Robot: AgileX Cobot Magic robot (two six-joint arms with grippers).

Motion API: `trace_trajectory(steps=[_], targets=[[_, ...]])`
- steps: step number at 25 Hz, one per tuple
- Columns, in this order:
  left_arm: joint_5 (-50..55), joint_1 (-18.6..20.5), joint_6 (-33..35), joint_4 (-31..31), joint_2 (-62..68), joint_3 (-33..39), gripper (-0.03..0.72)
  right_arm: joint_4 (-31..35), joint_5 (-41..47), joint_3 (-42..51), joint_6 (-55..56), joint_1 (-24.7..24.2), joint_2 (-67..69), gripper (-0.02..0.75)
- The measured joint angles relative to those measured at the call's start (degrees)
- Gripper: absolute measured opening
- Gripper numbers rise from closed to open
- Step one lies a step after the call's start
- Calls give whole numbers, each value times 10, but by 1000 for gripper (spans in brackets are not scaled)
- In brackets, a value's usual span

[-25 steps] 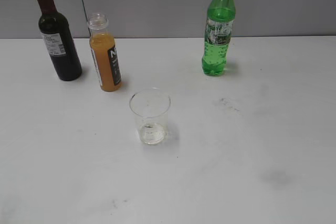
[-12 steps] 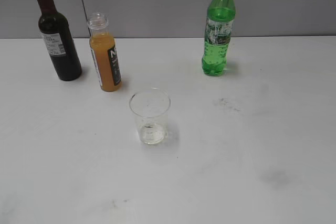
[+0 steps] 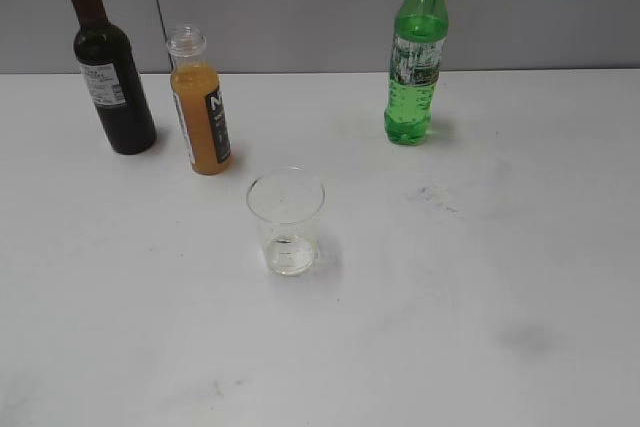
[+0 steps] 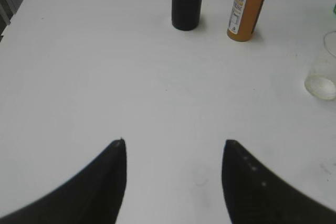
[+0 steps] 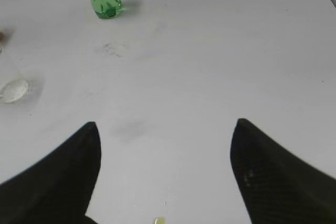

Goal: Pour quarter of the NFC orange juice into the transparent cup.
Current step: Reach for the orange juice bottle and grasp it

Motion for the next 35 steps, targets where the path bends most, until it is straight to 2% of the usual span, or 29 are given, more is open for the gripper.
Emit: trace_trajectory(steps=[7, 24, 26, 30, 35], targets=[[0, 0, 0, 0, 0, 0, 443, 7, 0, 0, -47, 0, 0, 590], [-4, 0, 0, -2, 0, 0, 443, 7, -1, 0, -48, 0, 0, 590], [-5, 0, 0, -3, 0, 0, 475, 7, -1, 0, -48, 0, 0, 590], [-29, 0, 0, -6, 9, -8, 641, 7, -1, 0, -49, 0, 0, 589], [-133, 0, 18, -8, 54, -11, 672, 7, -1, 0, -49, 0, 0, 589]])
